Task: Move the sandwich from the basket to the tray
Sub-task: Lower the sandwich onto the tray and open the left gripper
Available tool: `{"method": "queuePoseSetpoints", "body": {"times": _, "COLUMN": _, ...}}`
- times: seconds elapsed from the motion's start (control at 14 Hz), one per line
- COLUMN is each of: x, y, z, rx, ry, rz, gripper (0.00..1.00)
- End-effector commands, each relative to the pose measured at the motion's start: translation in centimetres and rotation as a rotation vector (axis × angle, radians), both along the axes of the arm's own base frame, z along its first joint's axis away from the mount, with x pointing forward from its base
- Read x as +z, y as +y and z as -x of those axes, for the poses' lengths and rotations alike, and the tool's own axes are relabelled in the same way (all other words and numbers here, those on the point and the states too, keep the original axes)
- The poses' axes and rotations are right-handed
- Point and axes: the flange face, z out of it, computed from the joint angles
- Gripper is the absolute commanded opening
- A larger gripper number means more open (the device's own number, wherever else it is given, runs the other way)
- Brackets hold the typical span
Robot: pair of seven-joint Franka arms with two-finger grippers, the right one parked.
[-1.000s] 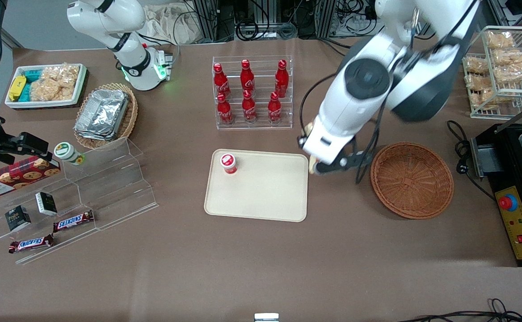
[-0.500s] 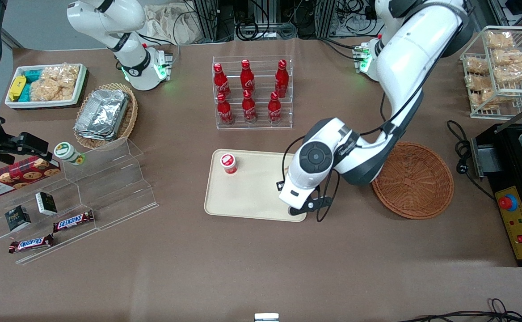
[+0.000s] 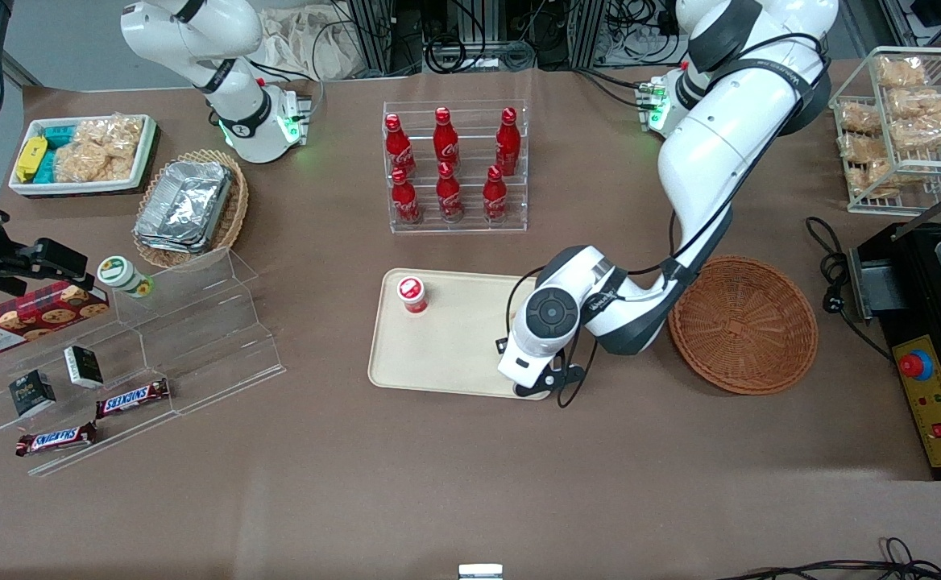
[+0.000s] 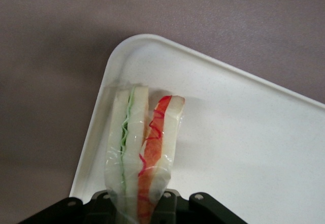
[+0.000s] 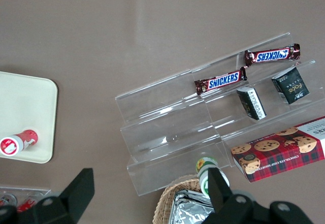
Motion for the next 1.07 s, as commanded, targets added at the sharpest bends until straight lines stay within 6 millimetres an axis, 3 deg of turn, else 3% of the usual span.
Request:
{"method": "queuePoseSetpoints", "body": {"times": 0.0, "x": 0.4, "y": -0.4, "z": -0.4, "rx": 0.009, "ry": -0.022, "rz": -0.006, "gripper": 0.37}}
{"method": "queuePoseSetpoints", "body": {"times": 0.14, "x": 0.3, "y": -0.3, "z": -0.5, "rx": 0.013, "ry": -0.022, "rz": -0.008, "gripper": 0.56}}
{"method": "queuePoseSetpoints", "body": {"times": 0.21, "x": 0.3, "y": -0.3, "z": -0.5, "rx": 0.013, "ry": -0.024, "rz": -0.007, "gripper": 0.8}}
{"method": "queuePoseSetpoints", "body": {"times": 0.36, "x": 1.5, "y": -0.3, "z": -0.8, "rx": 0.037, "ry": -0.038, "rz": -0.004, "gripper": 0.92}}
{"method": "queuePoseSetpoints", "body": {"times": 0.43, "x": 3.7, "y": -0.1, "z": -1.3, "rx": 0.082, "ry": -0.064, "rz": -0.002, "gripper": 1.0}}
{"method": "queuePoseSetpoints", "body": {"times": 0.64, "x": 14.2, "y": 0.9, "z": -1.5, "rx": 0.22, "ry": -0.167, "rz": -0.018, "gripper": 1.0}}
{"method": "queuePoseSetpoints", "body": {"times": 0.79, "x": 19.8, "y": 2.2, "z": -0.8, "rx": 0.276, "ry": -0.203, "rz": -0.064, "gripper": 1.0}}
{"method": "queuePoseSetpoints", "body": {"times": 1.0, "x": 26.1, "y": 7.2, "z": -1.9, "rx": 0.384, "ry": -0.239, "rz": -0.071, "gripper": 1.0}}
